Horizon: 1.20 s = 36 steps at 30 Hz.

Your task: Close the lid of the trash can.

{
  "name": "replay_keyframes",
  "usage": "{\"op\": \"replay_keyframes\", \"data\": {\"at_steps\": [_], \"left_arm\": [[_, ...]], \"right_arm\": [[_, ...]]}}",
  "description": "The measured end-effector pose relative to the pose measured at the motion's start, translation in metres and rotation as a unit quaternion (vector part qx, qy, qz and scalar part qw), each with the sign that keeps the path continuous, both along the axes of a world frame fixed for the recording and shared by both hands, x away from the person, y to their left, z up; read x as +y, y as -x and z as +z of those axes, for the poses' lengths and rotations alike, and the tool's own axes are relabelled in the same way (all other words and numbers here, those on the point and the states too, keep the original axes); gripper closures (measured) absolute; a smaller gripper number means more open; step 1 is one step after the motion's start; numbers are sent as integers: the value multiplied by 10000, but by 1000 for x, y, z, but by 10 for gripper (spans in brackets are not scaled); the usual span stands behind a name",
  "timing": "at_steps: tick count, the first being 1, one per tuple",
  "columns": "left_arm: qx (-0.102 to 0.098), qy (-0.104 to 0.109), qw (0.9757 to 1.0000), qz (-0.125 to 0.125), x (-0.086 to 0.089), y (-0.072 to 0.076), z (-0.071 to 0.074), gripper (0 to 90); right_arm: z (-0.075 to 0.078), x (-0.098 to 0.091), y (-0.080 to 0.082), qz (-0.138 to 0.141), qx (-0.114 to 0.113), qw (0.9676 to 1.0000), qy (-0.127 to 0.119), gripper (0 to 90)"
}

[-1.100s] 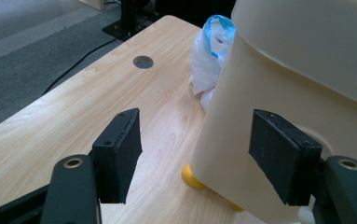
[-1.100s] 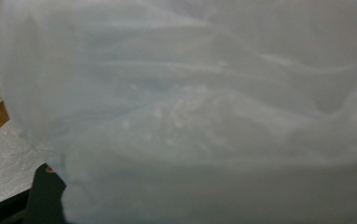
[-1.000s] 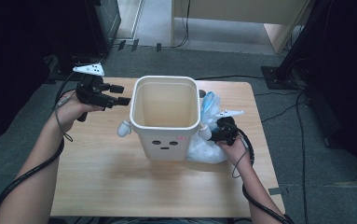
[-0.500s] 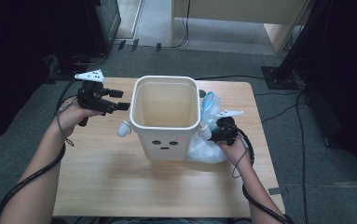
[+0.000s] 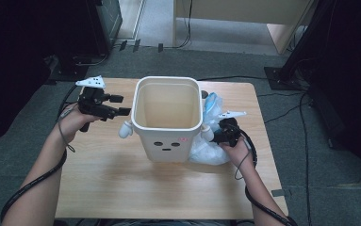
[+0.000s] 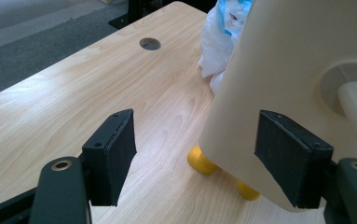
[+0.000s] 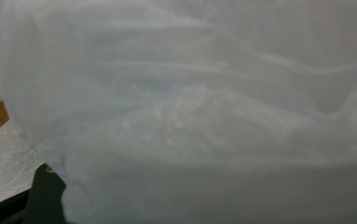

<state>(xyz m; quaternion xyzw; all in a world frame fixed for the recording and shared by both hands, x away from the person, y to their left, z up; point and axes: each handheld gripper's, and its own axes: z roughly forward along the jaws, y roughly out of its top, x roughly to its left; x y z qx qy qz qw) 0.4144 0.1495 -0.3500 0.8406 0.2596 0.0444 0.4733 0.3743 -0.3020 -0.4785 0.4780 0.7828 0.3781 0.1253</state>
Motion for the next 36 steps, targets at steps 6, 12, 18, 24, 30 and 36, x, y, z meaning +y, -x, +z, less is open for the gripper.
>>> {"op": "replay_keyframes", "data": {"at_steps": [6, 12, 18, 24, 30, 36], "left_arm": [[-3, -1, 10000, 16, 1, 2, -10, 283], [-12, -60, 10000, 16, 1, 4, -19, 283], [-21, -46, 10000, 25, 1, 6, -26, 282], [29, 52, 10000, 57, 2, 8, -31, 282], [-94, -24, 9999, 59, 5, 13, -39, 283], [-98, -68, 9999, 43, 6, 17, -47, 282]], "right_arm": [[0, 0, 0, 2, -1, 10000, -3, 280], [0, 0, 0, 0, 0, 10000, -3, 280], [0, 0, 0, 5, -7, 10000, -2, 280], [0, 0, 0, -1, -3, 10000, -9, 281], [-1, 0, 0, -4, -4, 10000, -10, 281], [-1, 0, 0, -1, -4, 10000, -11, 280]]}}
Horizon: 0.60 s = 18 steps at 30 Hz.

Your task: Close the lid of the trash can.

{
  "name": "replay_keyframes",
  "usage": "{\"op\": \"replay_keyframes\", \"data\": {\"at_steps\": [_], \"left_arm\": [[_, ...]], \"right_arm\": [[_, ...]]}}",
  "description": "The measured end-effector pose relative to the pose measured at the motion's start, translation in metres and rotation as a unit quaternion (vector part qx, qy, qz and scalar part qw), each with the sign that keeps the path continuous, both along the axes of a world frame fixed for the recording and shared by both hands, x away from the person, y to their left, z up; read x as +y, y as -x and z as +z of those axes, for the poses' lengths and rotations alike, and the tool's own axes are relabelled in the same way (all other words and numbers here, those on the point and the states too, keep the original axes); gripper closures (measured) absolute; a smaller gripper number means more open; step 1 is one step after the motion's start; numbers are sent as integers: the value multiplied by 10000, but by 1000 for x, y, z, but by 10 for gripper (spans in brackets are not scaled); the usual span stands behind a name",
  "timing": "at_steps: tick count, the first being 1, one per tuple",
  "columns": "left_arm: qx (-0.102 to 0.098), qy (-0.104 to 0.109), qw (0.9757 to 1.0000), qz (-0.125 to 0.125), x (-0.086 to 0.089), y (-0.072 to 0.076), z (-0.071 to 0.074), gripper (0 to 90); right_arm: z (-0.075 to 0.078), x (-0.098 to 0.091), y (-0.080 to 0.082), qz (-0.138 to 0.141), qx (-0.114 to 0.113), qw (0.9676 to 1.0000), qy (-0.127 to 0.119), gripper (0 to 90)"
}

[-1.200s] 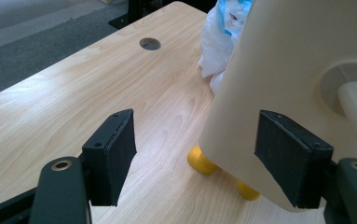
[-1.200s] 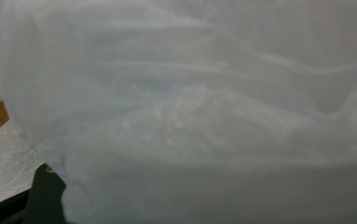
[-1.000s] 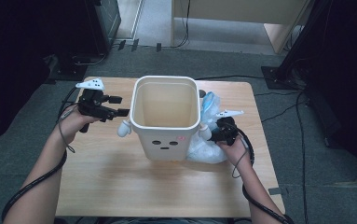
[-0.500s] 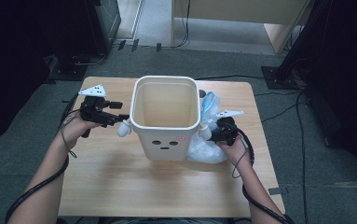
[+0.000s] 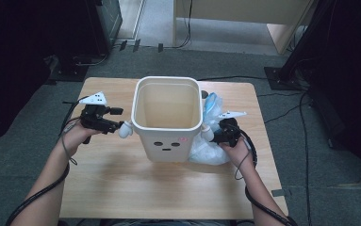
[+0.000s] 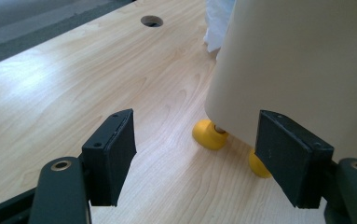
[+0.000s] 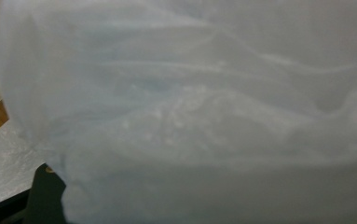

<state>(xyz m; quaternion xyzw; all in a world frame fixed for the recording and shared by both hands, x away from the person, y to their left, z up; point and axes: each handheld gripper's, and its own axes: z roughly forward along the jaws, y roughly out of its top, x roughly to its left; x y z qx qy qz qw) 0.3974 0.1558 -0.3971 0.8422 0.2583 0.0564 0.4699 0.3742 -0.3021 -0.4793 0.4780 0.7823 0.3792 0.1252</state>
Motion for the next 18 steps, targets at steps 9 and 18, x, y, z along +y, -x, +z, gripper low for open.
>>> {"op": "replay_keyframes", "data": {"at_steps": [9, 18], "left_arm": [[66, 14, 10000, 26, -1, 3, -16, 282], [49, -275, 9996, -47, -5, 6, -33, 282]], "right_arm": [[0, 0, 0, -3, 7, 10000, -8, 280], [0, 0, 0, 5, 8, 10000, -16, 280]]}}
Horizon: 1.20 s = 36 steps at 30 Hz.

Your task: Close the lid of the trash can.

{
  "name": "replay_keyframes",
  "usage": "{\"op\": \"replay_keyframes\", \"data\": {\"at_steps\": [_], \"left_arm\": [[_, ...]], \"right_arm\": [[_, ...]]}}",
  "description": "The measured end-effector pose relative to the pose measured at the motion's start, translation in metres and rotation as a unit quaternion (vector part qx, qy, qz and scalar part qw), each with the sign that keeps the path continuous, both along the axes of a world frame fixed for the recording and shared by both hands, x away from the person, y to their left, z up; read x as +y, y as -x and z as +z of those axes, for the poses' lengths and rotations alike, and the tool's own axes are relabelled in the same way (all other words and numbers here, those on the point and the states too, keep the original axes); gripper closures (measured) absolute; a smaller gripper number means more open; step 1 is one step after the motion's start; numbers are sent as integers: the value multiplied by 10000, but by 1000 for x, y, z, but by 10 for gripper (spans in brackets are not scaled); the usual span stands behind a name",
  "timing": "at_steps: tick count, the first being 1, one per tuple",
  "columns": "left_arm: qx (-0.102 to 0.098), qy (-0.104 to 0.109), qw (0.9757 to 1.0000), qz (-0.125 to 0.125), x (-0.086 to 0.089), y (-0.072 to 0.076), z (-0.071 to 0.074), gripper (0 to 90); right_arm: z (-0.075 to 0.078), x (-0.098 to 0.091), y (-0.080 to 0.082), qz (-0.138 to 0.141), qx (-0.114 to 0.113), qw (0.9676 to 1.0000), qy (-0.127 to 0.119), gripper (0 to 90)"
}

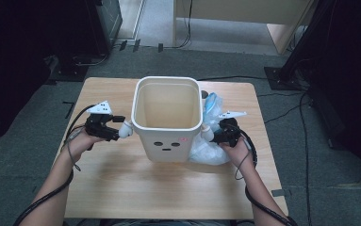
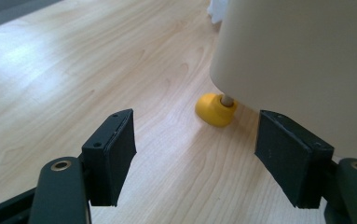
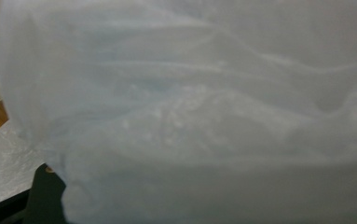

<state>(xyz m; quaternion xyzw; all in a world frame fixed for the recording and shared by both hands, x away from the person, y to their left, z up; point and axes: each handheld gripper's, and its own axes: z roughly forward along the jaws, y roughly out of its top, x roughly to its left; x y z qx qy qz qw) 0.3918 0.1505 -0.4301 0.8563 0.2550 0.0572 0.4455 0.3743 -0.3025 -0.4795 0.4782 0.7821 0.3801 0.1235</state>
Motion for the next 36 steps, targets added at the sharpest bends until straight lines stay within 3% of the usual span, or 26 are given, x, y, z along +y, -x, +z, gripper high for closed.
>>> {"op": "replay_keyframes", "data": {"at_steps": [14, 22, 36], "left_arm": [[87, 154, 9998, 98, 4, 5, -25, 280], [80, 65, 9999, 104, 6, 6, -37, 272], [280, -188, 9992, 208, 12, 7, -61, 260]], "right_arm": [[0, 0, 0, -7, -4, 10000, 7, 280], [0, 0, 0, -6, -8, 10000, 13, 281], [0, 1, 0, -5, -9, 10000, 23, 280]]}}
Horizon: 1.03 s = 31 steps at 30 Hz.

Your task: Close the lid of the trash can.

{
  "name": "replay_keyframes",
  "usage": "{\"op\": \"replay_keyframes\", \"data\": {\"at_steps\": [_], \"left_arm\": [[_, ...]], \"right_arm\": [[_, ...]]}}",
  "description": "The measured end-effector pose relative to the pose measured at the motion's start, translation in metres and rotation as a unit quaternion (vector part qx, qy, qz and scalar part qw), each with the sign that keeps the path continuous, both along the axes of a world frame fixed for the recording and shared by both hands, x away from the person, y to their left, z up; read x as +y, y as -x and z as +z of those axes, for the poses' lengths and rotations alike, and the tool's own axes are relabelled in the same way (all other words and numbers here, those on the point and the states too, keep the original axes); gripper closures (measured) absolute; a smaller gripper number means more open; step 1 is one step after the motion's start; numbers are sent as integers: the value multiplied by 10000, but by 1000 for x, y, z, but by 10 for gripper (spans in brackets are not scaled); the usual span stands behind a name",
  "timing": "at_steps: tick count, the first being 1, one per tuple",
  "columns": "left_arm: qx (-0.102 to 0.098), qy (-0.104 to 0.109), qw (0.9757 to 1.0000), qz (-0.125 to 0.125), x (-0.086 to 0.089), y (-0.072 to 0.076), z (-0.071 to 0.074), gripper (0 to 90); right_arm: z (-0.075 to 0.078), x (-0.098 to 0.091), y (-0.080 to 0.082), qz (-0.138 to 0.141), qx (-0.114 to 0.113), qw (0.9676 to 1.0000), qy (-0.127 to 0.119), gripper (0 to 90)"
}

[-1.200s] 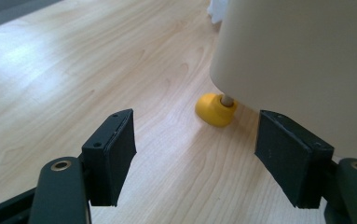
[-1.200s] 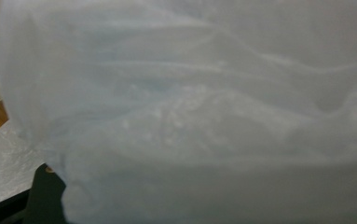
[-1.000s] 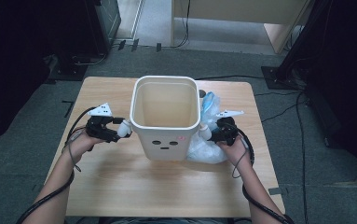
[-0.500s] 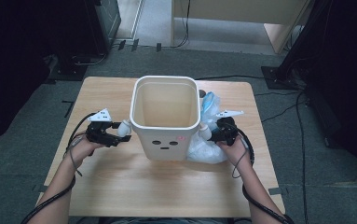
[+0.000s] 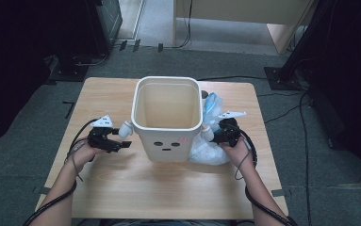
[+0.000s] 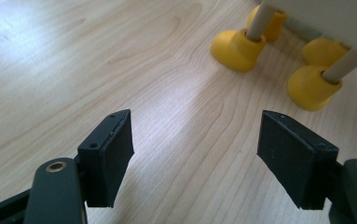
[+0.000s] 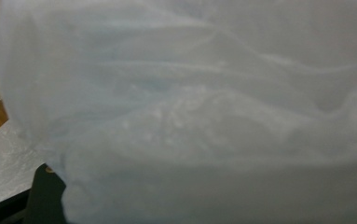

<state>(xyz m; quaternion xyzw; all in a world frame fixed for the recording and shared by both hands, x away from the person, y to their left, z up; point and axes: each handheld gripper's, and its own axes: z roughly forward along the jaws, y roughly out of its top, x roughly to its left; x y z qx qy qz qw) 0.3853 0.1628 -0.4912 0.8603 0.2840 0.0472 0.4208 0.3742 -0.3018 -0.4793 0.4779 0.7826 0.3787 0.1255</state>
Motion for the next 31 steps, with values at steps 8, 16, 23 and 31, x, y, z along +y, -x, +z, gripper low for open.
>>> {"op": "replay_keyframes", "data": {"at_steps": [8, 16, 23, 31], "left_arm": [[9, -60, 10000, 35, 1, 3, -10, 250], [-53, -166, 9998, 63, 5, 4, -19, 237], [-199, -152, 9993, 290, 16, 1, -25, 219], [-450, -482, 9974, 292, 10, 3, -26, 192]], "right_arm": [[0, 0, 0, -3, 12, 10000, -1, 280], [0, 0, 0, 0, 12, 10000, 8, 280], [0, 0, 0, -9, 16, 10000, 5, 280], [0, 0, 0, -19, 38, 10000, -21, 279]]}}
